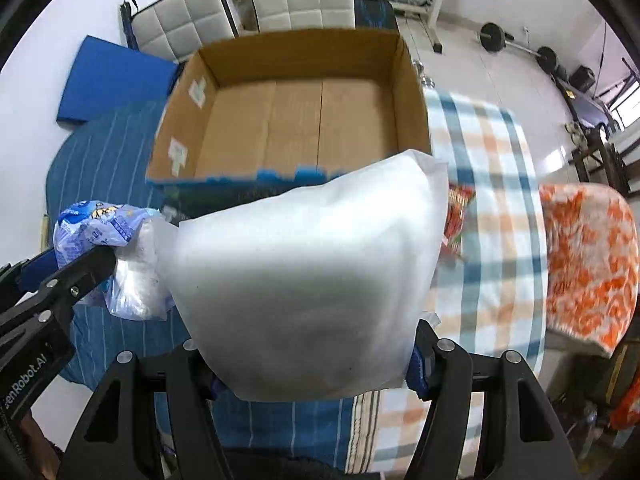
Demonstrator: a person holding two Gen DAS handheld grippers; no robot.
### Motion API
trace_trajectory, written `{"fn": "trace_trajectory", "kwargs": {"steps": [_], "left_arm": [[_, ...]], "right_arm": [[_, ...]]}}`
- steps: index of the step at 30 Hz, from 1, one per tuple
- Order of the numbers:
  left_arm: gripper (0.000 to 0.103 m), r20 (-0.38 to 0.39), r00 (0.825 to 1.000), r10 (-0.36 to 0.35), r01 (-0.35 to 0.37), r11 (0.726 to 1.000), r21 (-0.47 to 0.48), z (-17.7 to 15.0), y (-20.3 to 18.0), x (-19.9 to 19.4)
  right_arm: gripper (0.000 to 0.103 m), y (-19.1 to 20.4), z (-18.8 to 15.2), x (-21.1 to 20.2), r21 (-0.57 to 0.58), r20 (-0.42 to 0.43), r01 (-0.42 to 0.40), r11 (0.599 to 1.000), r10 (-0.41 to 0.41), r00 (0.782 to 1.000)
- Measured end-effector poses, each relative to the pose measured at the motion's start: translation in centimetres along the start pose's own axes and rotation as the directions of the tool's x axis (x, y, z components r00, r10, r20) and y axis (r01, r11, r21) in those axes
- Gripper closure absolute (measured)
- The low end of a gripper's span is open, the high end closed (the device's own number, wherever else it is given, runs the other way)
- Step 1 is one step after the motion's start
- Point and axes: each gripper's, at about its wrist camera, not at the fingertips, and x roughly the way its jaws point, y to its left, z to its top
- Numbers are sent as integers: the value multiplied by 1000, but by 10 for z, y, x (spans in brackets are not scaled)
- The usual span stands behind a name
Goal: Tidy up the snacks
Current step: 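Carry both items into the cardboard box and open both tools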
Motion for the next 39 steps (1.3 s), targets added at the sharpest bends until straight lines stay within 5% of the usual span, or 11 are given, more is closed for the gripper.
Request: {"fn": "trace_trajectory", "kwargs": {"steps": [10, 15, 22, 29, 39], "left_arm": [[61, 30, 1000, 3, -2, 1000, -24, 106, -6, 20], [61, -20, 1000, -5, 4, 999, -39, 157, -8, 64], [61, -151, 988, -32, 22, 997, -69, 203, -6, 146], [60, -299, 947, -115, 81, 989, -124, 228, -7, 225], [59, -367, 922, -122, 84, 989, -118, 234, -15, 282]], "right_arm": [[35, -13, 108, -1, -46, 31, -14, 999, 15, 999], [35, 7, 192, -5, -39, 27, -8, 999, 9, 1000], [35, 10, 304, 38, 6, -63, -41, 999, 42, 997], [34, 4, 352, 107, 43, -172, -24, 999, 32, 985], [33, 0, 381, 178, 58, -255, 17, 998, -2, 967]]}}
